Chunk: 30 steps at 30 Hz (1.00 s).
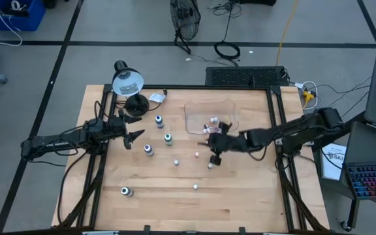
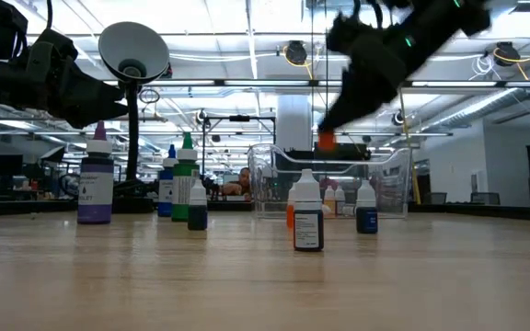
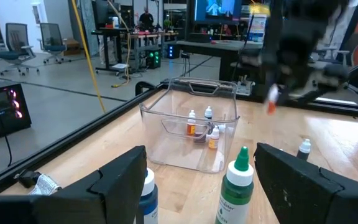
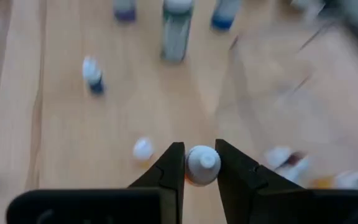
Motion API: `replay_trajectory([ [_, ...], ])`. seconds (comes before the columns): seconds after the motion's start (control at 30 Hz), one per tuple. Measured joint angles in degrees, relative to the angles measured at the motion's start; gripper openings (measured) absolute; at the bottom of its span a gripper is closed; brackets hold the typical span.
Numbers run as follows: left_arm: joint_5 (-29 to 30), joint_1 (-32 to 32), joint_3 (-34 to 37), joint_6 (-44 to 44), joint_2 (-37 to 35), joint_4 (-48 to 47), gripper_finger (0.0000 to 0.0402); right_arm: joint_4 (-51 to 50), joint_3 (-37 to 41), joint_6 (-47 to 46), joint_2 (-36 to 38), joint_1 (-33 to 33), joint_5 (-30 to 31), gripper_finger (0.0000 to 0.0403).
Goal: Pick & Place food coloring
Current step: Put the orange food coloring into the transparent bin
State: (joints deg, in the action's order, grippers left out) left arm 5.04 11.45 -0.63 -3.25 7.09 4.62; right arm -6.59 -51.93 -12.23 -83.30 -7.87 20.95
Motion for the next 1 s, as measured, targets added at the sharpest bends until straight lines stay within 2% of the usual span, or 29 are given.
replay_trajectory([
  [0.13,0.02,-0.01,0.00,0.01,0.00,-0.05,0.0296,-10.67,-9.33,2.99,1.50,6.21,0.08,0.0055],
  [0.27,0.02,-0.01,0.00,0.01,0.00,-0.09,0.0296,-23.28,-17.38,0.84,1.14,14.58,-1.28,0.0055],
  [0.43,-0.02,0.00,0.00,0.01,0.02,-0.09,0.0296,-31.72,-17.87,-4.49,0.17,24.56,-5.40,0.0055],
  [0.53,-0.02,0.00,0.00,0.01,0.01,-0.09,0.0296,-31.81,-14.14,-5.97,-0.76,28.01,-8.35,0.0055],
  [0.77,-0.02,0.01,-0.01,0.01,0.02,-0.10,0.0296,-15.99,-3.72,-5.44,-2.50,30.04,-9.51,0.0055],
  [1.0,-0.02,0.00,0.00,-0.01,0.02,-0.10,0.0296,-6.22,0.68,-4.78,-4.68,30.17,-10.74,0.0055],
])
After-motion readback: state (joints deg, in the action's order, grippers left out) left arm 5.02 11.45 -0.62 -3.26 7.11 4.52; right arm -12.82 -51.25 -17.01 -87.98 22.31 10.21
